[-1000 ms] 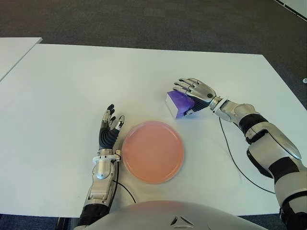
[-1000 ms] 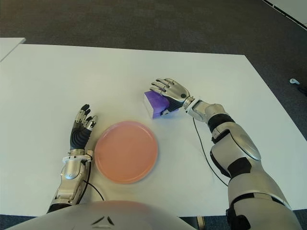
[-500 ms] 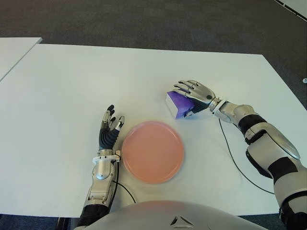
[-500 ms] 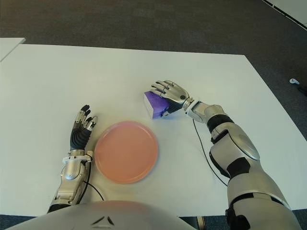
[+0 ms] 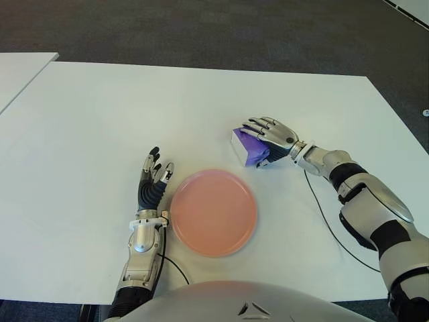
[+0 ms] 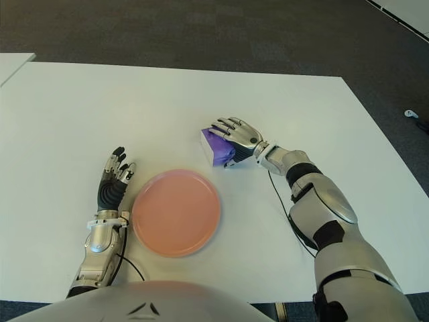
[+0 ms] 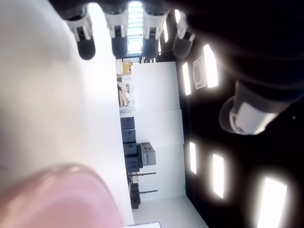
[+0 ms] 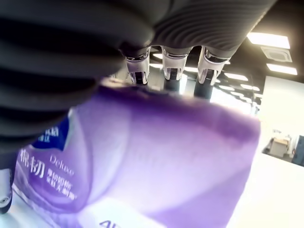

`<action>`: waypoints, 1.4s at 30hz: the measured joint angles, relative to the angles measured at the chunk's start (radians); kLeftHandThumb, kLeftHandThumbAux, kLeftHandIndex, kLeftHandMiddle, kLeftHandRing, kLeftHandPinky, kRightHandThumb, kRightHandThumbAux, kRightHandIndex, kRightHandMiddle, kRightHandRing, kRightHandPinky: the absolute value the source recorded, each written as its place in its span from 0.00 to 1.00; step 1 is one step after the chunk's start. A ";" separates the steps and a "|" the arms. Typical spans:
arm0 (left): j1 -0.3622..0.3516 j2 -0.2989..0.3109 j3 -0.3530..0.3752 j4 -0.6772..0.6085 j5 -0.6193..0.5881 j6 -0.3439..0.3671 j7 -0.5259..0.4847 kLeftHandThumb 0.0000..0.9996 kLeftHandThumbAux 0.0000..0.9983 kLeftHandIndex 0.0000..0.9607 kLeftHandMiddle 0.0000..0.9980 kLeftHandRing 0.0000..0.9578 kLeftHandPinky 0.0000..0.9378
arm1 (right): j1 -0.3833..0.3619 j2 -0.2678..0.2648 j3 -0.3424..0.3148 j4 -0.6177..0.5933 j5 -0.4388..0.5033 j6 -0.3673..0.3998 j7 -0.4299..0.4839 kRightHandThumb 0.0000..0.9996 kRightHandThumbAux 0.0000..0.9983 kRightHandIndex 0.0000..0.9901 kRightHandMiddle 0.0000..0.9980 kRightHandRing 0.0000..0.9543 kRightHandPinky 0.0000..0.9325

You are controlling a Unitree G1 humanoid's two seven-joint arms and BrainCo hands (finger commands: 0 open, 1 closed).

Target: Put the tissue paper into the plate.

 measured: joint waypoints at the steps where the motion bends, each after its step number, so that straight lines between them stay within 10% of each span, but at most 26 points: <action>1: 0.000 0.000 0.000 0.001 0.000 0.000 0.000 0.00 0.49 0.00 0.00 0.00 0.00 | 0.000 0.002 0.000 0.004 0.002 0.000 0.002 0.50 0.54 0.00 0.00 0.00 0.00; 42: 0.025 0.000 0.008 -0.004 0.007 -0.019 0.021 0.00 0.47 0.00 0.00 0.00 0.00 | 0.043 0.055 0.026 0.067 0.078 0.089 -0.021 0.52 0.49 0.00 0.03 0.04 0.03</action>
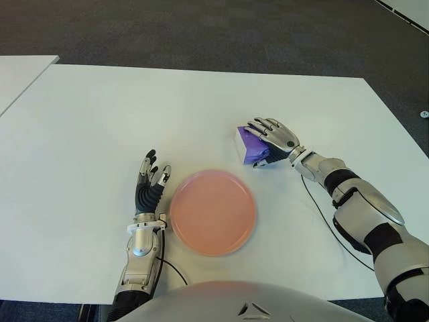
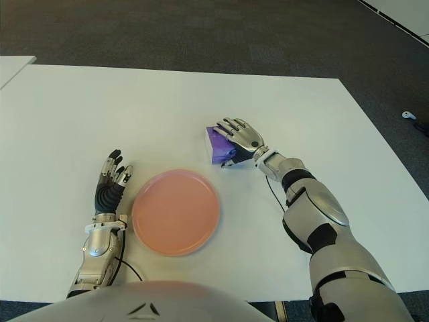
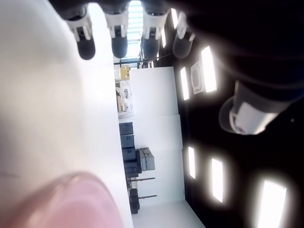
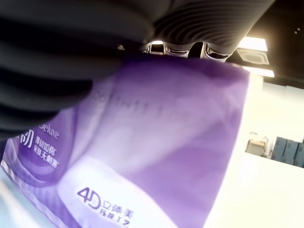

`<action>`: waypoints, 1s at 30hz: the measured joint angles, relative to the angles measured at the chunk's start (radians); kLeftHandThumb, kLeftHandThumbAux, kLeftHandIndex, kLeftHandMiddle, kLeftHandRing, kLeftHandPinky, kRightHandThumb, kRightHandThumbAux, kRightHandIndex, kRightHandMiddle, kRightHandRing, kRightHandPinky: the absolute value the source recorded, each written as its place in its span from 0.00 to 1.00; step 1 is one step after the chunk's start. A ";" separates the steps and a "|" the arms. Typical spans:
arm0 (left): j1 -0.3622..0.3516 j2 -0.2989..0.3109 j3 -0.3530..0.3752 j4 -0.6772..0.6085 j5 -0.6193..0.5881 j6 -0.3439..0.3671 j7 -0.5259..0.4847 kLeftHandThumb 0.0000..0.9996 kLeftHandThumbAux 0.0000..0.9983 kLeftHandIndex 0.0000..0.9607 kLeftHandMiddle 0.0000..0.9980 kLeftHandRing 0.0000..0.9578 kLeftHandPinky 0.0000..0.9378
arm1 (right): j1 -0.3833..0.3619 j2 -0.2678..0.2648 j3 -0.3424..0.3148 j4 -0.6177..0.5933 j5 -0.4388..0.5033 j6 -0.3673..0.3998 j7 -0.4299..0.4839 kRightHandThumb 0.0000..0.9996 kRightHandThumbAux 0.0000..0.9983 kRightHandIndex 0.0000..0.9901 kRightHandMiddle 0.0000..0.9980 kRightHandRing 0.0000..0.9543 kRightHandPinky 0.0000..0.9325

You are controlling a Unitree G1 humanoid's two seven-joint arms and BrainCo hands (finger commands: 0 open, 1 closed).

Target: Put the tissue paper into the plate.

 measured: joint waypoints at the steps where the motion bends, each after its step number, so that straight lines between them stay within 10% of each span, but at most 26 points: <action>1: 0.000 0.000 0.000 0.000 0.000 -0.001 0.000 0.00 0.48 0.00 0.00 0.00 0.00 | 0.000 0.000 0.000 0.000 0.000 0.000 0.000 0.52 0.49 0.00 0.04 0.05 0.05; 5: 0.000 0.000 0.000 0.000 0.001 -0.001 0.000 0.00 0.48 0.00 0.00 0.00 0.00 | 0.004 0.003 0.000 0.001 0.001 0.003 -0.012 0.55 0.48 0.00 0.09 0.11 0.15; 12: 0.000 0.000 0.000 0.000 0.006 -0.001 0.000 0.00 0.48 0.00 0.00 0.00 0.00 | 0.030 0.035 0.000 0.022 0.006 0.085 -0.108 0.67 0.48 0.29 0.37 0.39 0.42; 15: 0.001 0.000 -0.001 0.000 0.010 -0.001 0.000 0.00 0.47 0.00 0.00 0.00 0.00 | 0.044 0.051 0.002 0.024 0.006 0.112 -0.166 0.79 0.63 0.37 0.46 0.56 0.58; 30: 0.007 -0.001 0.001 -0.007 0.015 0.000 0.003 0.00 0.48 0.00 0.00 0.00 0.00 | 0.065 0.075 0.003 0.024 0.017 0.129 -0.250 0.85 0.68 0.39 0.53 0.84 0.89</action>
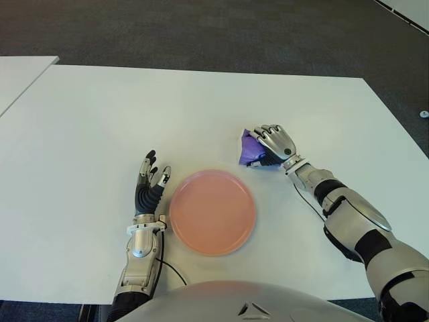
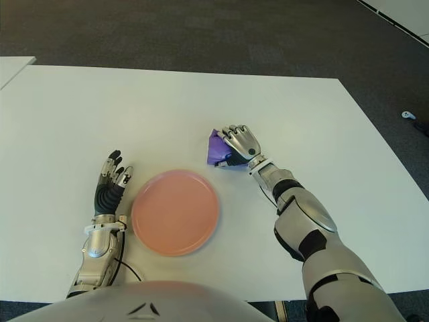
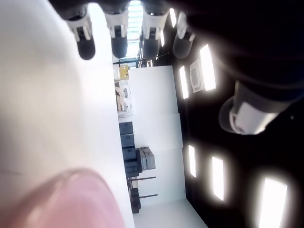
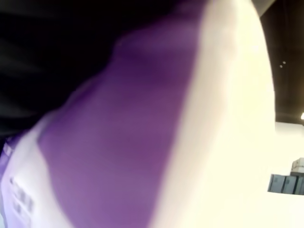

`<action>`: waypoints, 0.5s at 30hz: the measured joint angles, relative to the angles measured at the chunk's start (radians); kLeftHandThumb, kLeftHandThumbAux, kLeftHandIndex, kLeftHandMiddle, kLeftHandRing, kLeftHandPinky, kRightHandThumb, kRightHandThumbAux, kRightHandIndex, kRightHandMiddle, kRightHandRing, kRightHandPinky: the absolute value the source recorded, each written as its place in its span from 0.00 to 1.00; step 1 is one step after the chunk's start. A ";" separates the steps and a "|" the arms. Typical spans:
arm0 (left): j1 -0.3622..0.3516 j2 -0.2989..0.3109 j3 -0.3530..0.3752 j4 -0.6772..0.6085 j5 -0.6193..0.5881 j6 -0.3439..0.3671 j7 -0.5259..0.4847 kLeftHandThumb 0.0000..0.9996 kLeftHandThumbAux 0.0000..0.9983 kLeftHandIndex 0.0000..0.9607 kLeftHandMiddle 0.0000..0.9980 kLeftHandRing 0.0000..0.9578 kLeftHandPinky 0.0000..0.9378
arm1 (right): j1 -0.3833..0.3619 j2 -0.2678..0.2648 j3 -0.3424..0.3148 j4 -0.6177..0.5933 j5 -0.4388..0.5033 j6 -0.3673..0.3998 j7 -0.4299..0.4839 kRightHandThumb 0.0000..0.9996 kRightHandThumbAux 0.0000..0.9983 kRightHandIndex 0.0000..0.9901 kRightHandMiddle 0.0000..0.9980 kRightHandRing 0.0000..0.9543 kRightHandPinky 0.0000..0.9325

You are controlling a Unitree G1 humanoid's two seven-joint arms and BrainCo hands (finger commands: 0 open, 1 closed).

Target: Put the tissue paper into the plate.

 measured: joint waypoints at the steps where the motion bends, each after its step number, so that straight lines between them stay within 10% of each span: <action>1: 0.000 0.000 0.000 -0.001 0.000 0.000 0.001 0.00 0.48 0.00 0.00 0.00 0.00 | 0.000 0.001 0.000 0.000 0.001 0.000 0.000 0.85 0.68 0.39 0.53 0.85 0.89; 15: 0.001 -0.004 0.000 -0.005 0.007 0.000 0.018 0.00 0.49 0.00 0.00 0.00 0.00 | 0.003 0.013 -0.005 -0.003 0.051 -0.010 0.024 0.85 0.68 0.40 0.54 0.88 0.89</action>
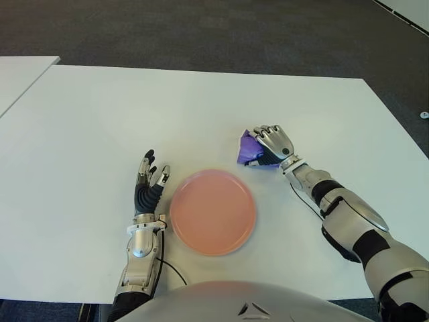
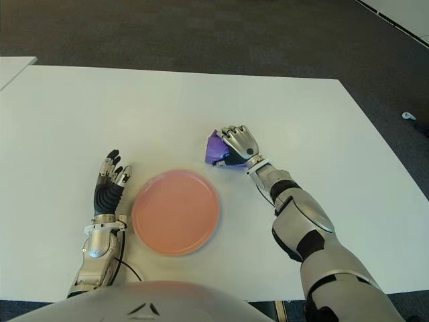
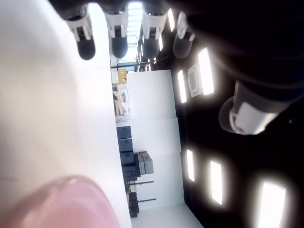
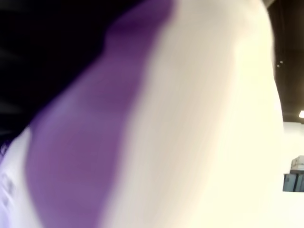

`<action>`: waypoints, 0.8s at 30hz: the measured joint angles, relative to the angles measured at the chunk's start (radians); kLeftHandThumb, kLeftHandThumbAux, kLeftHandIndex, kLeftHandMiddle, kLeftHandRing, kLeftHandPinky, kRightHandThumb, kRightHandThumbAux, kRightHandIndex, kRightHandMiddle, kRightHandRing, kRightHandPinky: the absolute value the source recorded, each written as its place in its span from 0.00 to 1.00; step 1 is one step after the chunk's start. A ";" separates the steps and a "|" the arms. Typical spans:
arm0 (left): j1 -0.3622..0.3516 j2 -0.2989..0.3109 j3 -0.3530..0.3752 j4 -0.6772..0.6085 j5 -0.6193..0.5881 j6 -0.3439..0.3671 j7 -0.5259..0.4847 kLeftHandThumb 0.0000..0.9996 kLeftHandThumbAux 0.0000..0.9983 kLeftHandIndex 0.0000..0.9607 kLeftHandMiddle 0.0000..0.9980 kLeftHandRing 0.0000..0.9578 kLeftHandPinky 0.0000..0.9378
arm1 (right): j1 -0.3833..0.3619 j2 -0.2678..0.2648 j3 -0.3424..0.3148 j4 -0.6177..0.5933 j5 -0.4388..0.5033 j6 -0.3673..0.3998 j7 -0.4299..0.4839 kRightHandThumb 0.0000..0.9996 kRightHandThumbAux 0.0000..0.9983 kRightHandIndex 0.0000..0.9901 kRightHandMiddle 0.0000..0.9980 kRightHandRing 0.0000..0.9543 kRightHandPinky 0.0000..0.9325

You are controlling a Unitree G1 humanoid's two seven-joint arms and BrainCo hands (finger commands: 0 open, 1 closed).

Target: Put the tissue paper into the plate.

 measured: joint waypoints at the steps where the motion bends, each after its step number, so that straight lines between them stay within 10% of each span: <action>1: 0.000 0.000 0.000 0.000 0.002 0.000 0.000 0.00 0.49 0.00 0.00 0.00 0.00 | 0.000 0.000 0.000 0.000 0.003 -0.002 0.001 0.85 0.68 0.40 0.54 0.88 0.89; 24: -0.007 0.002 0.004 0.003 -0.003 0.000 0.001 0.00 0.51 0.00 0.00 0.00 0.00 | -0.026 -0.022 -0.020 -0.013 0.025 -0.054 0.025 0.86 0.68 0.40 0.54 0.89 0.89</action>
